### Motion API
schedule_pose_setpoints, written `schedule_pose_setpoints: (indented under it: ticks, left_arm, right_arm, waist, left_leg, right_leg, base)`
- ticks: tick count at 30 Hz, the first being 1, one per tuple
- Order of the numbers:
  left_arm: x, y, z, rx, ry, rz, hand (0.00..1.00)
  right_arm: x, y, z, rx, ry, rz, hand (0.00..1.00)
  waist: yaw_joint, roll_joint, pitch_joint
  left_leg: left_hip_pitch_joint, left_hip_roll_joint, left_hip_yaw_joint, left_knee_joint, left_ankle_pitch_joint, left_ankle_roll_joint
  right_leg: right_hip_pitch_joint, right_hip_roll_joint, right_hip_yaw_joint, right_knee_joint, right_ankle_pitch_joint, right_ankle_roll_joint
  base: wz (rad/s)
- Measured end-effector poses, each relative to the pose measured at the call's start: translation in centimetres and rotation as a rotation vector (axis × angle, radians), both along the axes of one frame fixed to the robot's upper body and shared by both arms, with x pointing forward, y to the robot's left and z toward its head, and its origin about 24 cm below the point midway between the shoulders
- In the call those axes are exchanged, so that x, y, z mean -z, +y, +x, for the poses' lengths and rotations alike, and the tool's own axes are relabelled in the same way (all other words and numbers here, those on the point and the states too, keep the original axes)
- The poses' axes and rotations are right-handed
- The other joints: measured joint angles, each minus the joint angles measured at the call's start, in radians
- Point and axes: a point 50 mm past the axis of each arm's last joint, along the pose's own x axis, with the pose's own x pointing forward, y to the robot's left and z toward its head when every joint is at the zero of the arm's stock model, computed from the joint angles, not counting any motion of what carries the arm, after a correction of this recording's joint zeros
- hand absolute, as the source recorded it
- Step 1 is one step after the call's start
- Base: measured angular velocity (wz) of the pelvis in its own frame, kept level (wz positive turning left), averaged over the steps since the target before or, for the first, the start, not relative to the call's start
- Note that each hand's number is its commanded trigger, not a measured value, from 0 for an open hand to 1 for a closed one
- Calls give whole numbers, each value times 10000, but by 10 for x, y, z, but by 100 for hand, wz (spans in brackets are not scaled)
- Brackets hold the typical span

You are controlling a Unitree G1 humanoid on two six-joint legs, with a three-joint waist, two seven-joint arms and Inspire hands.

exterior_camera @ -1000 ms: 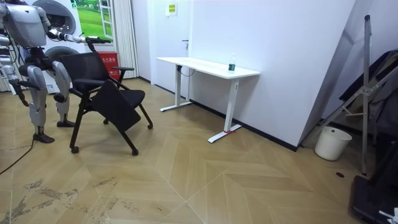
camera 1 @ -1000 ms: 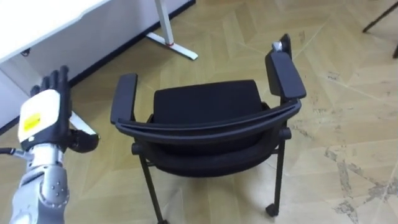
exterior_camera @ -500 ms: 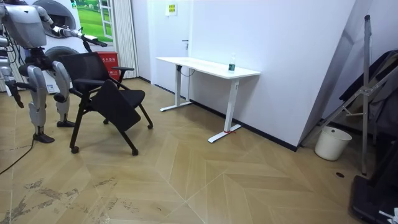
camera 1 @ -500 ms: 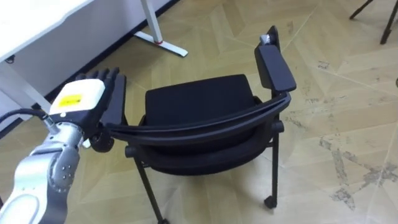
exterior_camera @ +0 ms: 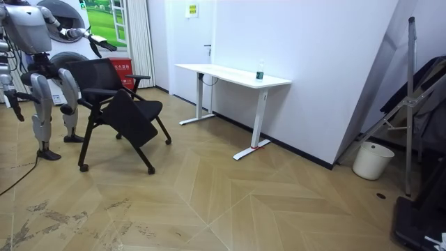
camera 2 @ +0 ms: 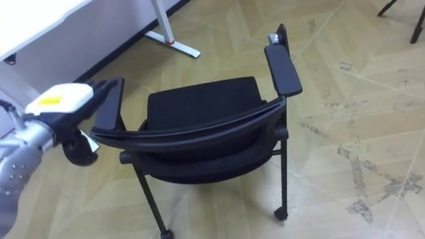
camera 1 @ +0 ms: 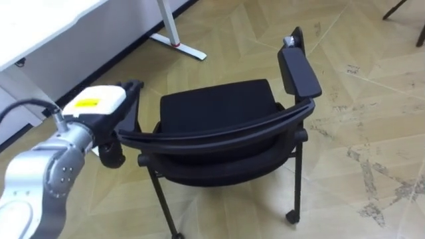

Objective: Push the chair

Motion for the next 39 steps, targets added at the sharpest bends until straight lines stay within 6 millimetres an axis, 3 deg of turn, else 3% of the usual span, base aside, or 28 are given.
schedule_pose_setpoints:
  ticks: [6,15,23,30,38,39]
  left_arm:
    - [0,-7,2,367,221,39,0]
    - [12,-18,2,438,548,-777,0]
    - [65,-27,3,2,2404,-1463,0]
    - [78,-24,11,-321,2336,-1475,0]
    - [93,-16,17,-802,2837,-1514,0]
    - [93,-16,18,-824,2858,-1515,38]
  right_arm:
    - [0,1,2,406,-226,116,0]
    - [-1,1,16,-23,-256,-146,0]
    - [-1,3,23,-565,-199,-221,0]
    - [0,7,24,-1052,85,-516,0]
    - [-1,5,26,-1200,29,-670,0]
    - [-1,5,26,-1194,34,-688,0]
  waist:
    - [-51,45,-30]
    - [-264,-60,7]
    - [-566,-309,-20]
    - [-764,-391,-11]
    - [-1018,-254,-93]
    - [-1016,-250,-96]
  left_leg:
    - [-12,4,31,62,0,0]
    - [-20,1,43,100,-1,0]
    - [21,6,64,106,-1,0]
    - [70,15,179,121,0,1]
    - [181,13,316,186,-2,6]
    - [164,15,318,224,-7,13]
  right_leg:
    - [-5,-1,32,10,1,-1]
    - [-13,8,257,39,0,-1]
    - [-3,33,318,39,14,-22]
    - [5,33,576,198,22,-33]
    - [-29,52,957,200,-12,-19]
    - [-47,52,967,202,-12,-19]
  base:
    - [-1]
    - [0]
    - [0]
    - [-3]
    - [-6]
    - [0]
